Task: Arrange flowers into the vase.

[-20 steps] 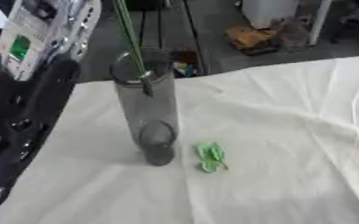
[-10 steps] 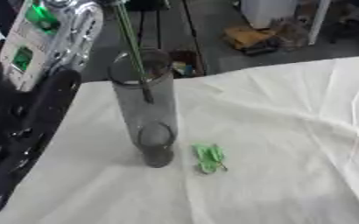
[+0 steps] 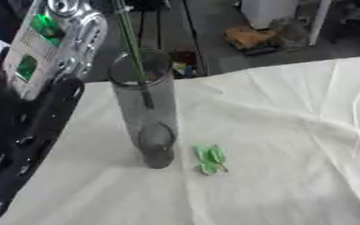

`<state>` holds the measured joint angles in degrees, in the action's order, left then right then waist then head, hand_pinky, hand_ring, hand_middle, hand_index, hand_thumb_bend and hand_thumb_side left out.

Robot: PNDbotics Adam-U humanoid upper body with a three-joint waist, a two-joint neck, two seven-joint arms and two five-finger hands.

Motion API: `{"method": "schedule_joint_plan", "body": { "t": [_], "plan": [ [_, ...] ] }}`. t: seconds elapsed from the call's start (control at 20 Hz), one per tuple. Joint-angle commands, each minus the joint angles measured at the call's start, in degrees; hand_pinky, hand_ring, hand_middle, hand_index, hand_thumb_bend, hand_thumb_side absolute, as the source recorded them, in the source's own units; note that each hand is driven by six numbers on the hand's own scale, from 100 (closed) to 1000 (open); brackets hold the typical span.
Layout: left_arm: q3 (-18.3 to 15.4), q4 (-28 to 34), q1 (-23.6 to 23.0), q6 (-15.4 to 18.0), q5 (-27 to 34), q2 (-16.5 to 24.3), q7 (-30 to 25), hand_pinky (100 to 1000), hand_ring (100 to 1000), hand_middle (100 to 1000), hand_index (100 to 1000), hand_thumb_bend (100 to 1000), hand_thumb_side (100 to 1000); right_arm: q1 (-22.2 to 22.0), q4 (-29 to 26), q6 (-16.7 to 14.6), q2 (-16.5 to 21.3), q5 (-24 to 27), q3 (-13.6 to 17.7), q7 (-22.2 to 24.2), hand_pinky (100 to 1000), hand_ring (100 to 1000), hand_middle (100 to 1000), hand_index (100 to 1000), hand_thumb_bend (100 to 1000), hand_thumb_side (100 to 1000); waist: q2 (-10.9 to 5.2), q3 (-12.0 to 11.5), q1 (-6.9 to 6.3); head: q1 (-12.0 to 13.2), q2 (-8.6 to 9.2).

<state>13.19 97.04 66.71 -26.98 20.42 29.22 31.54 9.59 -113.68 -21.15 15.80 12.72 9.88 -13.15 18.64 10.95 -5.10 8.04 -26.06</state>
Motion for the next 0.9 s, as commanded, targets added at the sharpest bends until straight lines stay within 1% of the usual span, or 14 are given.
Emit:
{"method": "schedule_joint_plan", "body": {
  "t": [0.05, 0.2, 0.3, 0.45, 0.55, 0.75, 0.9],
  "plan": [
    [-0.12, 1.10, 0.74, 0.14, -0.72, 0.71, -0.27, 100, 100, 100, 100, 100, 888, 0.43, -0.91, 0.03, 0.41, 0.20, 0.34, 0.12, 230, 344, 243, 546, 100, 943, -0.97, -0.07, 0.44, -0.08, 0.67],
    [0.11, 1.56, 0.54, 0.11, -1.22, 0.79, -0.43, 100, 100, 121, 100, 100, 886, 0.43, -0.91, 0.11, 0.38, 0.19, 0.36, 0.15, 230, 344, 243, 546, 100, 943, -0.93, -0.19, 0.44, -0.15, 0.69],
    [0.25, 1.91, 0.34, -0.01, -1.57, 0.88, -0.55, 100, 124, 149, 100, 100, 888, 0.47, -0.91, 0.13, 0.39, 0.20, 0.37, 0.17, 230, 344, 243, 546, 100, 943, -0.92, -0.27, 0.42, -0.22, 0.69],
    [0.42, 2.13, -0.03, -0.19, -1.91, 0.99, -0.75, 100, 143, 159, 100, 100, 898, 0.51, -0.91, 0.21, 0.38, 0.23, 0.37, 0.21, 230, 344, 243, 547, 100, 944, -0.92, -0.36, 0.39, -0.31, 0.76],
    [0.53, 2.15, -0.28, -0.23, -2.03, 1.05, -0.92, 100, 154, 169, 105, 100, 921, 0.50, -0.91, 0.26, 0.37, 0.24, 0.38, 0.23, 230, 344, 243, 547, 100, 944, -0.94, -0.39, 0.40, -0.36, 0.80],
    [0.84, 2.24, -0.70, -0.01, -2.42, 1.27, -1.72, 100, 195, 209, 143, 100, 974, 0.52, -0.91, 0.31, 0.41, 0.33, 0.40, 0.17, 231, 345, 243, 547, 100, 944, -1.06, -0.39, 0.49, -0.47, 1.01],
    [0.96, 2.25, -0.98, 0.28, -2.63, 1.43, -2.08, 100, 220, 233, 157, 100, 981, 0.51, -0.91, 0.29, 0.43, 0.41, 0.42, 0.11, 230, 345, 243, 547, 100, 944, -1.13, -0.42, 0.55, -0.49, 1.08]
  ]
}}
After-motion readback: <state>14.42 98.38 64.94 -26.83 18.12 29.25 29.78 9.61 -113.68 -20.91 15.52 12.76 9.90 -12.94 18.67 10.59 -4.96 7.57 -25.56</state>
